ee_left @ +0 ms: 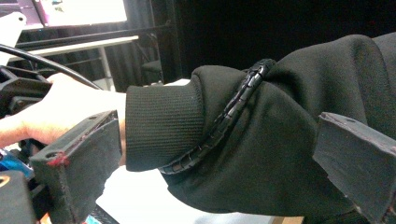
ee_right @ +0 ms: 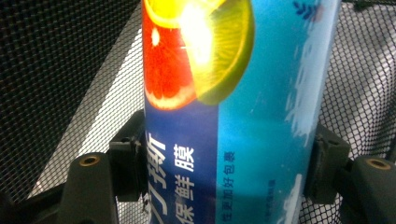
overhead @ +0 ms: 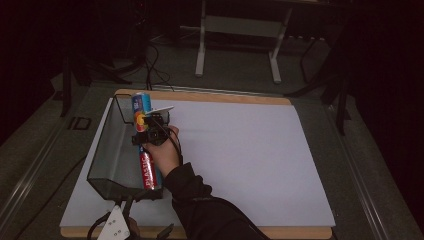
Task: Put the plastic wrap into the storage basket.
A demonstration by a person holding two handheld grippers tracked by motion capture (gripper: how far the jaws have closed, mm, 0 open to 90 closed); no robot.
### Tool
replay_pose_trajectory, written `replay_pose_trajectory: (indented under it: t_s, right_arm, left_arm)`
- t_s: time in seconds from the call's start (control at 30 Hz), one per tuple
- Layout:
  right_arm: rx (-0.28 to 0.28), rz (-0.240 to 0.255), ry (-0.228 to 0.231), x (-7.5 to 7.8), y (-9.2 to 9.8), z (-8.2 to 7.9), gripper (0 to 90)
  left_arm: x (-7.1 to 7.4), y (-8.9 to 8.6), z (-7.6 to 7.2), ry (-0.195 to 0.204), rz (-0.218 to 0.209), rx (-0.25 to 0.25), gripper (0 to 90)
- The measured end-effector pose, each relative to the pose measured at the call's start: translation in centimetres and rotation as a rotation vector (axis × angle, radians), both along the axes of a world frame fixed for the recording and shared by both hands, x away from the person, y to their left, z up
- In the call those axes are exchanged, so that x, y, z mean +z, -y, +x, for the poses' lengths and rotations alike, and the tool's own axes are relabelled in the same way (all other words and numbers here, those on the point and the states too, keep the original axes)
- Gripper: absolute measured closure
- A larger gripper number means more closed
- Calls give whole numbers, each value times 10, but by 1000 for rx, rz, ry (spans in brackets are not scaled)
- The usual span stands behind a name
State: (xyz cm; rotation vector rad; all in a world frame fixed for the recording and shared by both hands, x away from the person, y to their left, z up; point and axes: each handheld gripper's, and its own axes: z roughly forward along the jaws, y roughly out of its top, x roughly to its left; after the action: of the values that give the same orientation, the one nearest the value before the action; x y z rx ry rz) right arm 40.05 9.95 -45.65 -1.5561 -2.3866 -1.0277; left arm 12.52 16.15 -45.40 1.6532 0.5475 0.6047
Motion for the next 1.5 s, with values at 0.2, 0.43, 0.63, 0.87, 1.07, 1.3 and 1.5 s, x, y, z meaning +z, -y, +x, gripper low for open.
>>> replay_pose_trajectory:
  t_s: [0.2,0.43,0.63,0.87,1.07,1.3,1.5]
  right_arm:
    - [-37,16,-21,-6,4,3,314]
    - [-58,-3,-39,-14,4,6,305]
    - [-41,-10,-25,-15,4,7,298]
    - [-11,-7,-26,-15,6,9,287]
    - [25,-38,56,-7,9,6,225]
    - [102,-41,191,17,25,5,128]
    - [190,-65,288,32,45,1,121]
  left_arm:
    - [0,0,0,0,0,-1,24]
    - [0,0,0,0,3,-1,24]
    - [0,1,0,-3,6,-5,24]
    - [-1,1,1,-5,9,-5,24]
    - [-1,2,0,-4,9,-9,24]
    - [-1,2,1,-10,10,-9,24]
    - [-1,2,2,-18,6,-11,24]
